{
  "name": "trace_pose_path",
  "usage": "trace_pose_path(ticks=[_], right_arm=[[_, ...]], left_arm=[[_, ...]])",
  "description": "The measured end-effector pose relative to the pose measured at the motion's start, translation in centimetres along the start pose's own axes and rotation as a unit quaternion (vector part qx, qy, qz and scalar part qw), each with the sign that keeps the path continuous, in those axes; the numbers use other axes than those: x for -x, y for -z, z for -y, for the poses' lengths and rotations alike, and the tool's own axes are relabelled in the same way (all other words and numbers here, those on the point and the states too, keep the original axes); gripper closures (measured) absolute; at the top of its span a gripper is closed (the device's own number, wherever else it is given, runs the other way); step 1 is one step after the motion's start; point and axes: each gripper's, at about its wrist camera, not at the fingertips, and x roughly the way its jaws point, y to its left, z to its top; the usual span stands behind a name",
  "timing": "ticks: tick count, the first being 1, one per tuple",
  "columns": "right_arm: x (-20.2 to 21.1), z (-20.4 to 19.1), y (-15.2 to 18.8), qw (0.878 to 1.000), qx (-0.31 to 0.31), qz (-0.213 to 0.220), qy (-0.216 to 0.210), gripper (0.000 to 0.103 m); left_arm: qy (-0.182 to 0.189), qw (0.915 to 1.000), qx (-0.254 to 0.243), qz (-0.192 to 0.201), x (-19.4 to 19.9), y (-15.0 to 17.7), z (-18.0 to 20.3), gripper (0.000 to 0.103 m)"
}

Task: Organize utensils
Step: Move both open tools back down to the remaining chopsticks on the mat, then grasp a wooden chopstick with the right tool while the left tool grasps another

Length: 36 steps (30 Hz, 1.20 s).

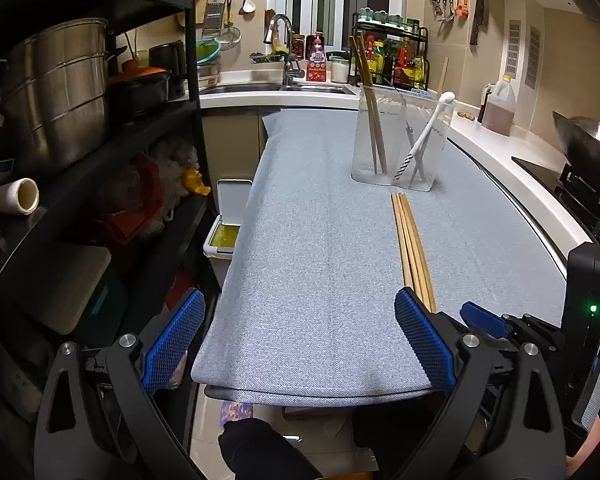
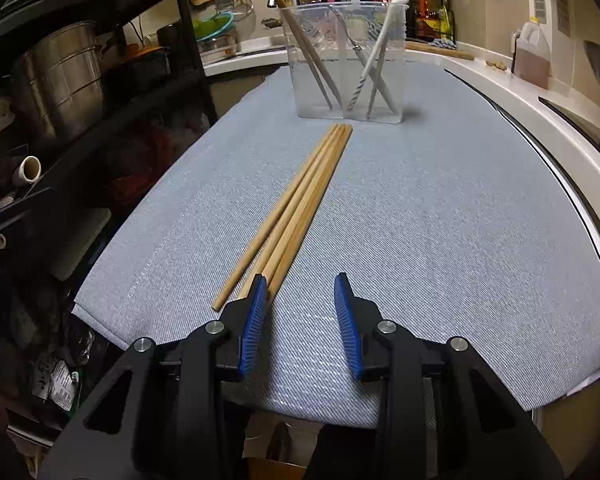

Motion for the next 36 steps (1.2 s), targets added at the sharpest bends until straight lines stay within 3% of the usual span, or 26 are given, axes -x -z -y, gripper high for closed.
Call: trace_pose_path(ticks=[7,12,15,20,29,36], right_arm=[[0.0,-0.9,0.3,0.998,0.041,0.012,0.043,0.069],[0.8,1.3,0.9,0.997,0.034,0.025,0.057,0.089],[1.2,3.0,1.2,0.997,0.031,0.032,0.069,0.094],[1.8,5.2,1.5,0.995,0.026,0.040,0.083,0.094],[1.9,6.0,1.7,0.996,0.014,0.045,0.069,0.094],[1.6,5.9,1.9,0.996,0.014,0.062,0.068,0.092]], left_arm=[[0.001,1.0000,0.002,-0.006,-0.7,0.1,-0.1,0.010],[0.017,0.9998,0.002,-0.004,-1.2,0.5,0.2,0.010],[0.043,0.9990,0.004,-0.001,-2.0,1.0,0.9,0.010],[0.060,0.9980,-0.015,-0.009,-4.2,2.0,3.2,0.010],[0.042,0.9976,-0.039,-0.039,-7.6,3.1,4.6,0.010],[0.039,0.9977,-0.050,-0.025,-7.9,3.3,4.7,0.010]])
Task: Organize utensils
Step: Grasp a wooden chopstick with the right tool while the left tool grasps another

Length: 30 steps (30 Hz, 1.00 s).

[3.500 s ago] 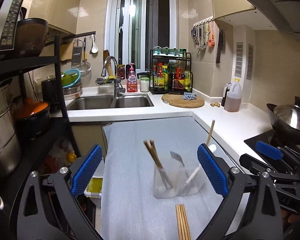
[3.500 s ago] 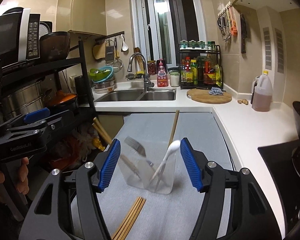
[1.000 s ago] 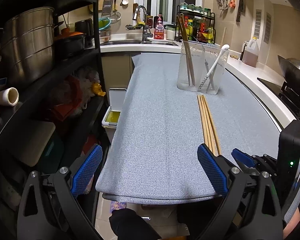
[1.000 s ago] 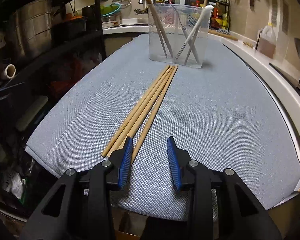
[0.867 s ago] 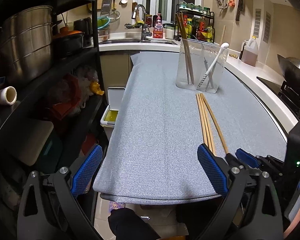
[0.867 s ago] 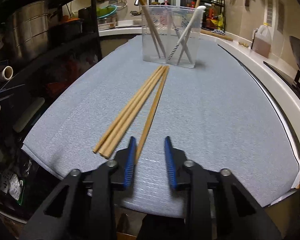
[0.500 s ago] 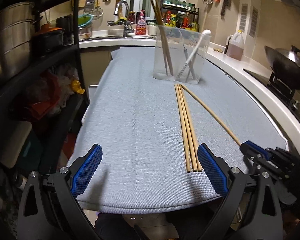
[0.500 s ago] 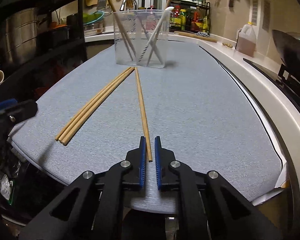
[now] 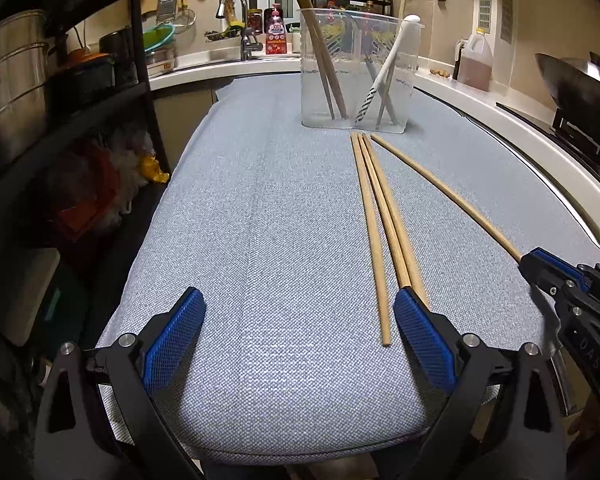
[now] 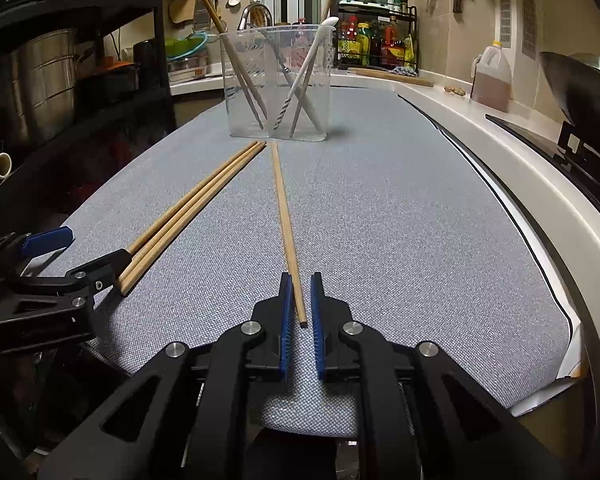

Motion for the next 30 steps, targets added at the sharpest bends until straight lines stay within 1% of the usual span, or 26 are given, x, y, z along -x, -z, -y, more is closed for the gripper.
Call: trace_pose_path(ticks=[2,3,4,5,6,7,8,10,11,12,13,17,19,22,25,30], right_arm=[[0.0,0.0,0.2,1.000,0.002,0.011,-0.002,0.092],[0.0,0.0,0.3,1.000,0.002,0.017,-0.004,0.092],[0.0,0.1,0.4,1.000,0.002,0.021,-0.005,0.092],[0.0,0.1,0.5,1.000,0.002,0.025,-0.006,0.092],[0.0,0.2,0.5,1.000,0.002,0.027,-0.008,0.092],[0.0,0.2,0.5,1.000,0.002,0.026,-0.010,0.094],[0.0,0.4,0.4,1.000,0.000,0.025,-0.012,0.094],[-0.1,0.4,0.4,1.000,-0.003,0.025,-0.015,0.094],[-0.1,0.4,0.4,1.000,-0.001,0.025,-0.015,0.094],[-0.1,0.3,0.4,1.000,0.002,0.026,-0.014,0.094],[-0.1,0.3,0.4,1.000,0.005,0.026,-0.013,0.095],[0.0,0.2,0.1,1.000,0.003,0.016,-0.019,0.098],[0.1,0.1,0.0,1.000,0.005,0.013,-0.020,0.098],[0.9,0.1,-0.2,1.000,0.006,0.020,-0.017,0.098],[2.0,0.2,-0.7,0.999,0.006,0.035,-0.018,0.098],[4.6,0.3,-2.2,0.997,0.011,0.074,-0.015,0.098]], left_arm=[[0.004,0.9999,-0.004,0.012,0.0,0.1,0.2,0.010],[0.008,0.9998,-0.006,0.018,0.0,0.1,0.2,0.016],[0.014,0.9995,-0.009,0.026,0.1,0.3,0.4,0.024],[0.023,0.9990,-0.018,0.034,0.3,0.5,0.8,0.029],[0.031,0.9984,-0.023,0.040,0.5,0.7,1.1,0.039],[0.041,0.9978,-0.028,0.045,0.7,0.8,1.4,0.050],[0.048,0.9972,-0.033,0.048,0.8,1.0,1.7,0.054],[0.055,0.9964,-0.036,0.053,0.8,1.0,2.0,0.072],[0.059,0.9959,-0.038,0.056,0.8,1.1,2.2,0.077],[0.063,0.9955,-0.040,0.059,0.8,1.2,2.3,0.088],[0.065,0.9954,-0.040,0.059,0.8,1.1,2.3,0.097],[0.074,0.9957,-0.033,0.045,0.8,0.7,2.1,0.098],[0.076,0.9957,-0.030,0.045,1.1,0.5,1.9,0.098],[0.077,0.9948,-0.031,0.059,2.3,0.1,1.7,0.098],[0.078,0.9929,-0.035,0.082,4.1,-0.7,1.6,0.098],[0.079,0.9889,-0.039,0.120,6.8,-2.1,1.4,0.098]])
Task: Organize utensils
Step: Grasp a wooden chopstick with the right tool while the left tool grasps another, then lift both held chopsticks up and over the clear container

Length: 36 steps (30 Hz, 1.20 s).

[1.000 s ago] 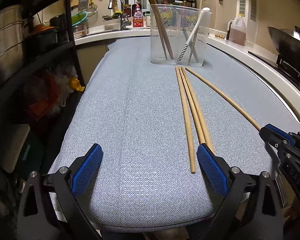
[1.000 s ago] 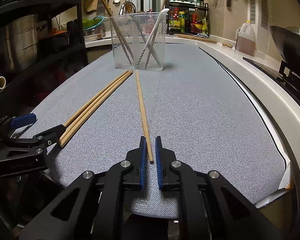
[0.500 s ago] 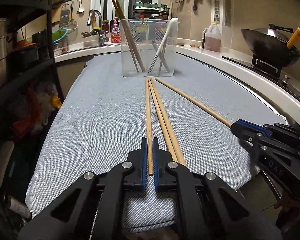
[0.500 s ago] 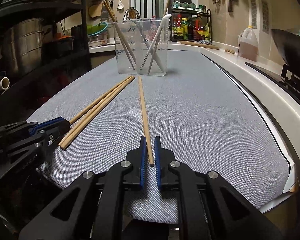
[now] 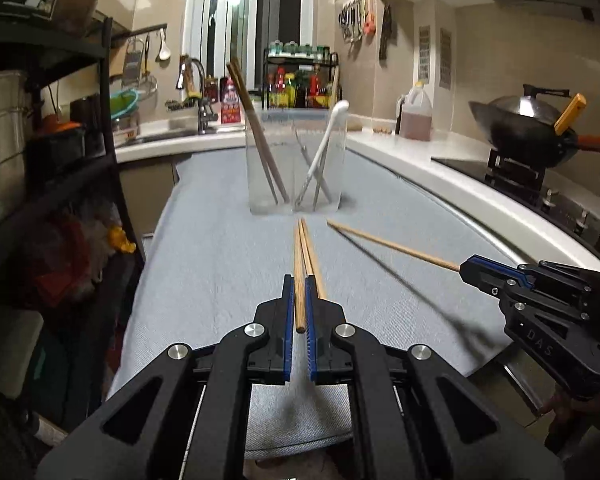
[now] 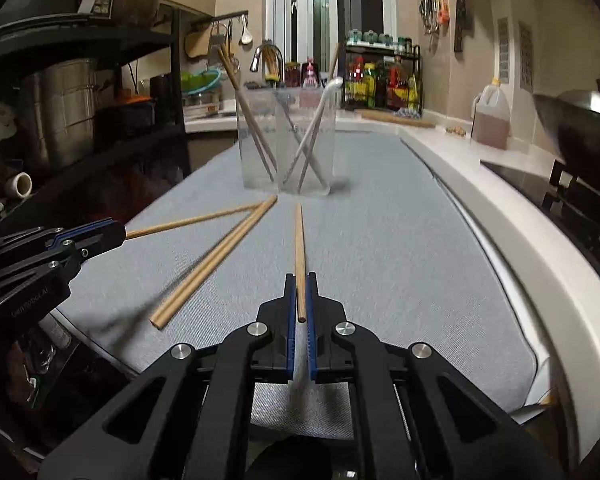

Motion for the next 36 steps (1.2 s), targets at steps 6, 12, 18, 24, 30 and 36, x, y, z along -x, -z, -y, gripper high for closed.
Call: trace_pose_path(ticks=[6,12,18,24,30,36], right_arm=[[2.1,-0.2,-2.9,0.999,0.003,0.042,-0.005,0.098],[3.1,-0.5,-5.9,0.997,0.004,0.075,-0.013,0.098],[2.8,-0.2,-8.1,0.997,-0.009,0.080,-0.018,0.098],[2.4,0.8,-10.8,0.996,-0.023,0.081,-0.020,0.098],[2.1,1.8,-13.2,0.995,-0.031,0.089,-0.021,0.098],[2.1,2.0,-15.1,0.995,-0.023,0.093,-0.027,0.098]], left_arm=[[0.002,0.9992,-0.018,0.037,2.2,-2.9,0.2,0.098],[0.009,0.9977,-0.023,0.063,3.3,-5.7,-0.1,0.098],[0.010,0.9977,-0.018,0.065,2.8,-8.3,-0.5,0.098],[0.003,0.9983,-0.023,0.053,2.0,-10.7,-0.8,0.098],[0.002,0.9986,-0.026,0.047,1.6,-13.0,-1.1,0.098],[0.011,0.9988,-0.020,0.043,1.1,-15.3,-1.7,0.098]])
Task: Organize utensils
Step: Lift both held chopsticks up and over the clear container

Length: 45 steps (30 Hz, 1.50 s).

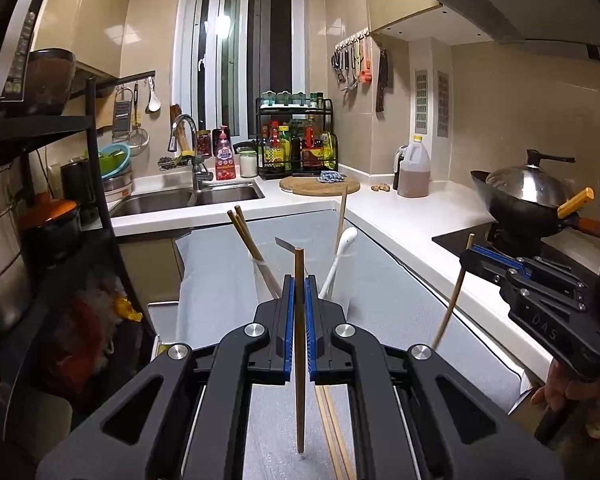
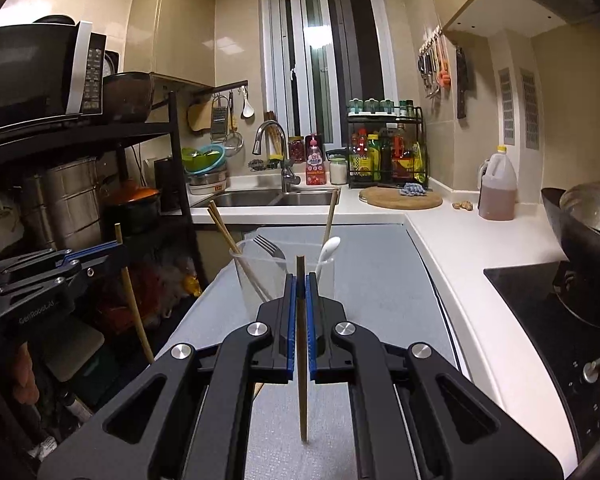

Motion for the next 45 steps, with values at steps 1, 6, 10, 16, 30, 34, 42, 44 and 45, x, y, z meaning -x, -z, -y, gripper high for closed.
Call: trace_pose_path(ticks=[1,6,10,16,30,34,42,44,45], right_arm=[[-0.1,0.0,-0.2,1.000,0.002,0.000,0.000,0.098],[-0.5,0.0,-1.9,1.000,0.003,0.002,-0.006,0.098],[-0.9,0.1,-4.7,1.000,0.005,0.015,-0.013,0.098],[-2.4,0.3,-9.8,0.999,0.011,0.039,-0.023,0.098],[-7.5,-0.1,-16.1,0.996,0.028,0.084,-0.029,0.098],[-9.1,-0.1,-16.4,0.995,0.028,0.086,-0.028,0.098],[-12.0,0.3,-15.4,0.996,0.025,0.083,-0.019,0.098],[-12.8,0.5,-14.9,0.997,0.019,0.075,-0.018,0.098],[-13.2,0.7,-14.5,0.997,0.016,0.069,-0.017,0.098]], left_arm=[[0.002,1.0000,0.002,0.000,-0.1,-0.3,-0.1,0.098],[0.008,0.9999,0.002,0.006,-0.6,-2.7,-0.4,0.098],[0.013,0.9998,-0.002,0.016,-1.0,-5.1,-0.5,0.098],[0.013,0.9985,-0.011,0.052,-1.9,-9.8,-0.7,0.098],[0.020,0.9957,-0.009,0.090,-7.0,-15.0,-1.0,0.098],[0.017,0.9963,-0.007,0.084,-8.9,-15.0,-1.3,0.098],[0.010,0.9977,0.001,0.067,-11.6,-13.6,-2.2,0.098],[0.009,0.9981,0.003,0.061,-12.4,-13.2,-2.3,0.098],[0.007,0.9983,0.002,0.058,-12.8,-13.0,-2.3,0.098]])
